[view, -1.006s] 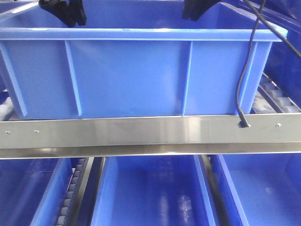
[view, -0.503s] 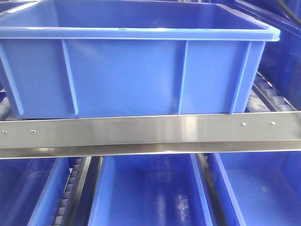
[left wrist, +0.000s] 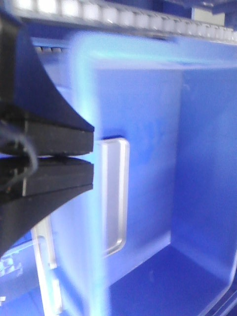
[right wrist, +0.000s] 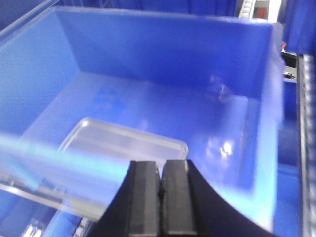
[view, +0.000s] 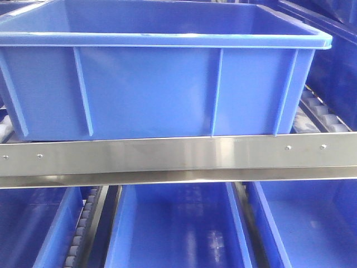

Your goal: Grab silver tray and place in blue box

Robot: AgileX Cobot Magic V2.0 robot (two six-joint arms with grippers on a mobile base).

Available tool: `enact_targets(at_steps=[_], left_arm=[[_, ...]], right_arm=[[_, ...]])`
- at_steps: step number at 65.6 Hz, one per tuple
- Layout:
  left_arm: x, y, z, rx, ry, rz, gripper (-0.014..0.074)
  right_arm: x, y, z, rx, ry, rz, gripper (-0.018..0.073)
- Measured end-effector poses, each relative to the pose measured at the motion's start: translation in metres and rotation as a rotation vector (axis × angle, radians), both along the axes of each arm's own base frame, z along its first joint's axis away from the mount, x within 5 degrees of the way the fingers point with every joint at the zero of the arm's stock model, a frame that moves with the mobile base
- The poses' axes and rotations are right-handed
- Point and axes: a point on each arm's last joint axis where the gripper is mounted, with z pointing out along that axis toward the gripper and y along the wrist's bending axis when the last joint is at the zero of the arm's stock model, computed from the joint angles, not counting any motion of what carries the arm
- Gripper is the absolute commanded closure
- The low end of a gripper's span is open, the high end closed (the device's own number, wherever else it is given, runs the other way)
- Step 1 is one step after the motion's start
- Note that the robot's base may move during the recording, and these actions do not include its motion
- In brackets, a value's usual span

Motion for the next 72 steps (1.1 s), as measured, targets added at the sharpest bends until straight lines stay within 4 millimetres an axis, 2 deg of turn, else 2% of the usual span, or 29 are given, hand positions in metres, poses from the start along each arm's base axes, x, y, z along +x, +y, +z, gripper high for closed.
enact_targets(at_steps=[15, 20, 28, 37, 72], left_arm=[[-0.07, 0.029, -0.038, -0.04, -0.113, -0.001, 0.0603], [-0.086, 0.035, -0.047, -0.06, -0.163, -0.001, 0.0603], [-0.106, 0.043, -0.053, -0.099, -0.258, 0.0, 0.0603], [-0.114, 0.046, -0.053, -0.119, -0.307, 0.0, 0.0603], [-0.114, 0.046, -0.053, -0.119, -0.307, 0.0, 0.0603]], right_arm=[[-0.067, -0.026, -0.026, 0.03, -0.087, 0.0, 0.0507], [-0.086, -0.033, -0.03, 0.05, -0.143, 0.0, 0.0507], [-0.106, -0.041, -0.033, 0.078, -0.216, 0.0, 0.0507], [-0.112, -0.043, -0.032, 0.088, -0.242, 0.0, 0.0507], [-0.112, -0.046, -0.043, 0.076, -0.227, -0.029, 0.0507]])
